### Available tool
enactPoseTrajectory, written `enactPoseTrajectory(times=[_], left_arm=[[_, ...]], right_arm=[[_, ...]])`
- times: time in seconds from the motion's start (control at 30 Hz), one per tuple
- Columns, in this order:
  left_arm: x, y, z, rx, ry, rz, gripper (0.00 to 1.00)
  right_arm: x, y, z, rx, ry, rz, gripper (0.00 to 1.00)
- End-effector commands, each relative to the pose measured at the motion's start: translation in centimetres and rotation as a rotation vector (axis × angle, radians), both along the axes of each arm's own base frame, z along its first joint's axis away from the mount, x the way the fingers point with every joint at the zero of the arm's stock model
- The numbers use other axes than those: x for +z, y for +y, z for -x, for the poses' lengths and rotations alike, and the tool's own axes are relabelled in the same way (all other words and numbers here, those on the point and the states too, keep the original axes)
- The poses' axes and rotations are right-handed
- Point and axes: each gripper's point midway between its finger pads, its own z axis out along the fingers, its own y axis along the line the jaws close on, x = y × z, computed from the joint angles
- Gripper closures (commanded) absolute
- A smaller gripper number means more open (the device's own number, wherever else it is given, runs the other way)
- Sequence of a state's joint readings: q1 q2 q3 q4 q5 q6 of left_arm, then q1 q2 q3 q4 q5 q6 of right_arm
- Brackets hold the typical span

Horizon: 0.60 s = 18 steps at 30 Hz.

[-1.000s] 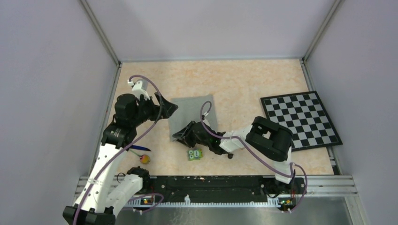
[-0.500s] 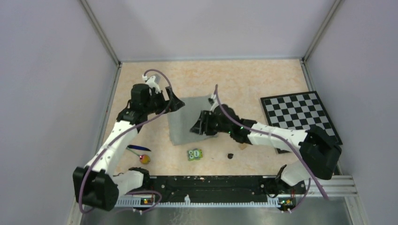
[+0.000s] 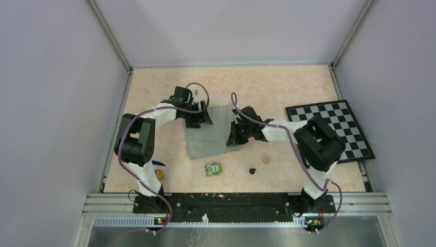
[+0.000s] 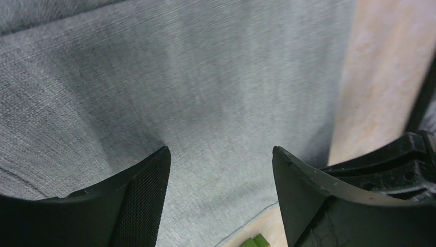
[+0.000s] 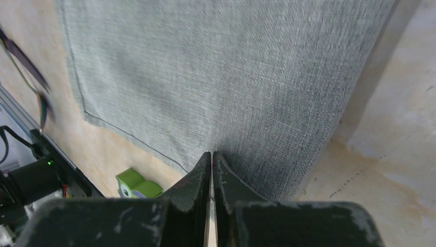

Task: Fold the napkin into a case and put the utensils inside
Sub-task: Rotate the square-folded napkin at the center of the board.

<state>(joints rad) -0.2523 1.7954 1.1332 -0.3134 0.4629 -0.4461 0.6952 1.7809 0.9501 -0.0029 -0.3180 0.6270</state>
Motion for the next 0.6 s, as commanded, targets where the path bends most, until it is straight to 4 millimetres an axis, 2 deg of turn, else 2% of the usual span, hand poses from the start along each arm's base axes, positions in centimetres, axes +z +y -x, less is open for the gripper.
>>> enactPoseTrajectory(times=[0.0,0.1,0.2,0.3,0.4,0.47,0.57], left_arm=[[-3.3,0.9,0.9,0.022,0.059,-0.131,0.23],[-5.5,0.8,3.4,0.029,0.14,-0.131,0.23],[-5.9,0.1,5.6,0.048,0.183,-0.081,0.22],[-5.4,-1.0,7.0,0.084,0.192,0.016,0.21],[-4.5,-2.3,7.2,0.105,0.202,0.129,0.21],[-3.8,-3.6,6.8,0.098,0.198,0.186,0.2],[-2.1,-6.0,5.3,0.04,0.152,0.236,0.19]], right_arm=[[-0.4,0.6,0.2,0.042,0.034,-0.012,0.98],[-1.9,-0.9,-0.8,-0.018,0.058,0.046,0.98],[-3.6,-3.7,-2.8,-0.08,0.079,0.142,0.98],[-4.4,-6.8,-6.2,-0.117,0.043,0.252,0.98],[-3.8,-9.2,-10.7,-0.119,-0.058,0.374,0.96],[-3.0,-9.4,-13.7,-0.097,-0.144,0.417,0.89],[-1.4,-7.6,-16.7,-0.022,-0.198,0.399,0.81]])
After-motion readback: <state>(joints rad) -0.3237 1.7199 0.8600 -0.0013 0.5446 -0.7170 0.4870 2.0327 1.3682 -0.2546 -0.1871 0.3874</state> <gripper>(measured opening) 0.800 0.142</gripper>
